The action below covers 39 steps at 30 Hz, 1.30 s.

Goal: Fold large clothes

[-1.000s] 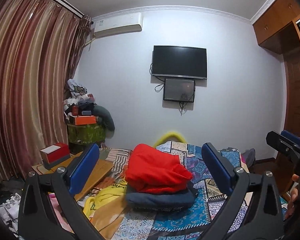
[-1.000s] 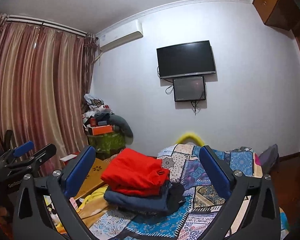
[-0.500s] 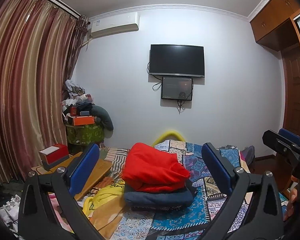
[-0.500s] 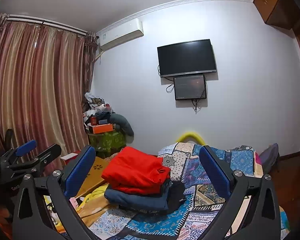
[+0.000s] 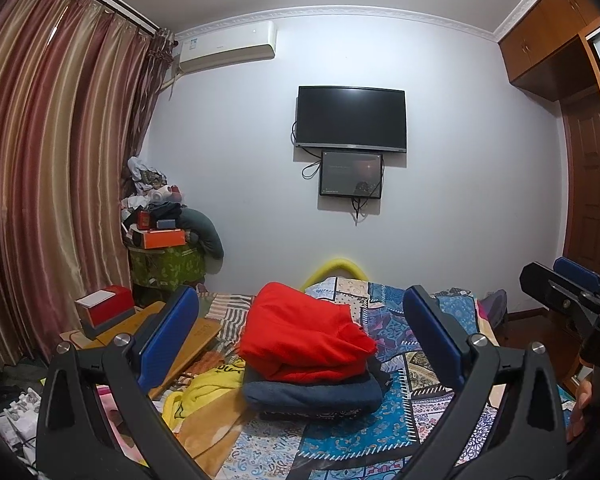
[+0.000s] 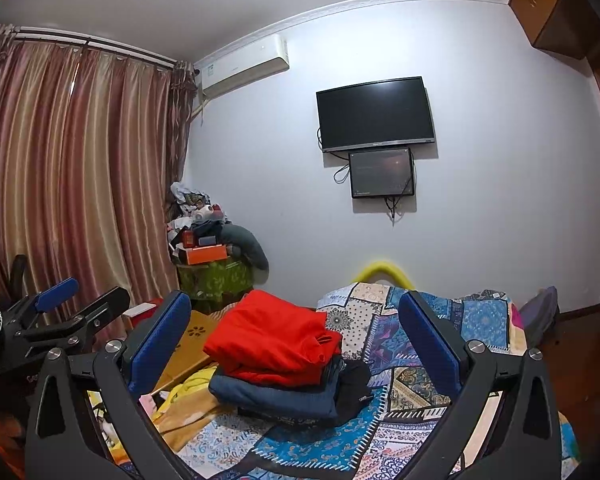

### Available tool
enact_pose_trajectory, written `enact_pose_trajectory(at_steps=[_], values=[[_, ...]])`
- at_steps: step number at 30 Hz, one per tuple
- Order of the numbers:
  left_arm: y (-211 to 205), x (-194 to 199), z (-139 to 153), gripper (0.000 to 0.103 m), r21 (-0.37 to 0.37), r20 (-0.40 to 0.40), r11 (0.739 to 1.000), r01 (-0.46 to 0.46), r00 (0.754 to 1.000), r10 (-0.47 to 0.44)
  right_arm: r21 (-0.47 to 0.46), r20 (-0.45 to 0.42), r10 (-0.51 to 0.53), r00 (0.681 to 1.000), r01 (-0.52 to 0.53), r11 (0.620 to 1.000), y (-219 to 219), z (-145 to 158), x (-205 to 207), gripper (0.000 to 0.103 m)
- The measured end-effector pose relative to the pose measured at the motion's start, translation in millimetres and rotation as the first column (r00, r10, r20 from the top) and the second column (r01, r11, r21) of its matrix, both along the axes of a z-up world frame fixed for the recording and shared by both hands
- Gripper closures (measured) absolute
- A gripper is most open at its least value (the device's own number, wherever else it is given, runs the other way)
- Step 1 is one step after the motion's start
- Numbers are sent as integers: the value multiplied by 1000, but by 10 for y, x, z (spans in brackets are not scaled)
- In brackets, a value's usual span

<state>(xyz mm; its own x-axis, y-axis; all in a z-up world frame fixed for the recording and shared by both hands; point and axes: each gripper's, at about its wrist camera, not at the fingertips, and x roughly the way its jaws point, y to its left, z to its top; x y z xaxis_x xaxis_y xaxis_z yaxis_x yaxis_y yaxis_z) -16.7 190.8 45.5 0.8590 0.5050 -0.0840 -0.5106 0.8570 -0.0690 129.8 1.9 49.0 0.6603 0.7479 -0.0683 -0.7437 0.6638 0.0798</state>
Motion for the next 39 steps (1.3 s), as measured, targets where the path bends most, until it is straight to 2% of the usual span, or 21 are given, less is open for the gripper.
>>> enact_pose_trajectory(at_steps=[18,29,39], values=[[25,102,-29,0,-35,-14,997,69,998,-69,-8,-16,6,1000,-6,1000,9,-25,27,0],[18,135,-40,0,-34,-29,996,82,996,-83,-7,-22,5,1000,-5,1000,8,-44,43,0],[54,184,-84,0,-62,-39,993,96,994,-98,-22,-26,-4,1000,3,1000,13,-85,54,0]])
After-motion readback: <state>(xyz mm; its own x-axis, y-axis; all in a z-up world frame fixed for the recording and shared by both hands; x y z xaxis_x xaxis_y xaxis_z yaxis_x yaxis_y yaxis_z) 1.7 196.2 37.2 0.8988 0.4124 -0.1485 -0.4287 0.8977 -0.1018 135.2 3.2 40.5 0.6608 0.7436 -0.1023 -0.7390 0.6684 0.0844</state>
